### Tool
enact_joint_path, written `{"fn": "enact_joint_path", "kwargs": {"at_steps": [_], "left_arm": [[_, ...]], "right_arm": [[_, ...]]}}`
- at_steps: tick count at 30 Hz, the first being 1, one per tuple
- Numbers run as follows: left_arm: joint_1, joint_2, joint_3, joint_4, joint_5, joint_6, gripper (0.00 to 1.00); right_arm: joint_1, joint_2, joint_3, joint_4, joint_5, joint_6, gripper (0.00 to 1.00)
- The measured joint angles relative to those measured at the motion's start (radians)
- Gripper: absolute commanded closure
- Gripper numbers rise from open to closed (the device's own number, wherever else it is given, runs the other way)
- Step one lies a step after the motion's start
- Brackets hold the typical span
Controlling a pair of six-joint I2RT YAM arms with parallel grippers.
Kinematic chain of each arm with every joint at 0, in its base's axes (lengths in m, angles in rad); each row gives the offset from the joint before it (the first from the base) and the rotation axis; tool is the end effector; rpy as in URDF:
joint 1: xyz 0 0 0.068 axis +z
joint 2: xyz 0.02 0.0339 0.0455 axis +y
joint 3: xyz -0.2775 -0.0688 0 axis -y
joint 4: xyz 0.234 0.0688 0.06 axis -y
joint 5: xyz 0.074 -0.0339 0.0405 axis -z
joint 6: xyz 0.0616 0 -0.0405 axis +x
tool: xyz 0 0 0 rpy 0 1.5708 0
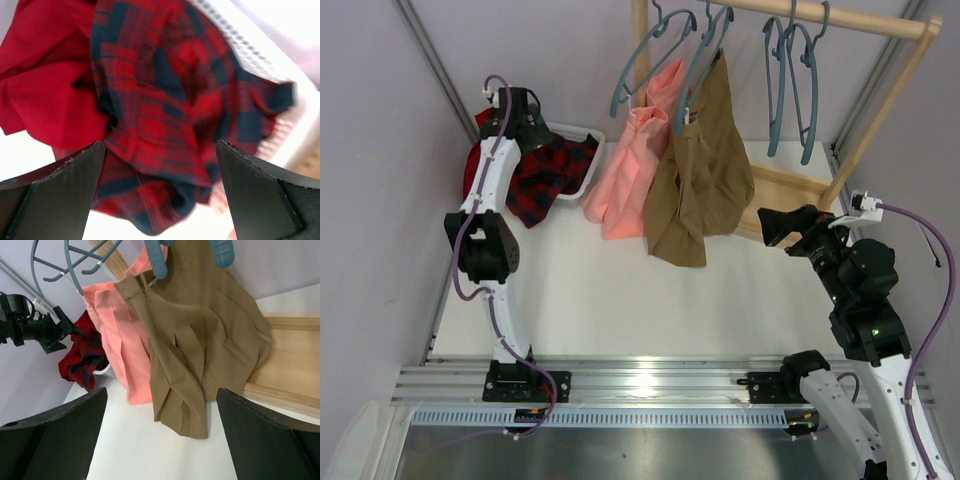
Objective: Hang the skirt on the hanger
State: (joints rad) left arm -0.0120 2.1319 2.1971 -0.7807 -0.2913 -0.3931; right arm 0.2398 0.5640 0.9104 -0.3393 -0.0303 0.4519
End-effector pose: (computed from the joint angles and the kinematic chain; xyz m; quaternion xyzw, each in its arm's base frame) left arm 0.4978 0.0117 0.3363 -0.2296 0.8726 0.0468 0.4285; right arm 0.1169 0.0305 0.3987 0.0639 0.7017 0.2506 0.6639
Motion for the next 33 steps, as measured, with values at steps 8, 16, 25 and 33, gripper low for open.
{"fn": "enact_joint_path", "kwargs": {"at_steps": [8, 16, 25, 33], "left_arm": [[0.031, 0.008, -0.103, 0.145, -0.037, 0.000, 0.01], [0.073, 0.018, -0.231, 0.321, 0.014, 0.002, 0.05], [0.075, 0.100, -0.217, 0.362, 0.059, 0.019, 1.00], [0.076, 0.075, -0.214, 0.371, 0.091, 0.064, 1.00]], "right_arm": [[0.000, 0.050, 0.000, 0.001, 0.007, -0.008, 0.01], [0.000, 0.077, -0.013, 0.018, 0.013, -0.008, 0.00], [0.000, 0.142, -0.011, 0.020, 0.016, -0.008, 0.01], [0.000, 0.138, -0.011, 0.032, 0.011, -0.007, 0.01]]}}
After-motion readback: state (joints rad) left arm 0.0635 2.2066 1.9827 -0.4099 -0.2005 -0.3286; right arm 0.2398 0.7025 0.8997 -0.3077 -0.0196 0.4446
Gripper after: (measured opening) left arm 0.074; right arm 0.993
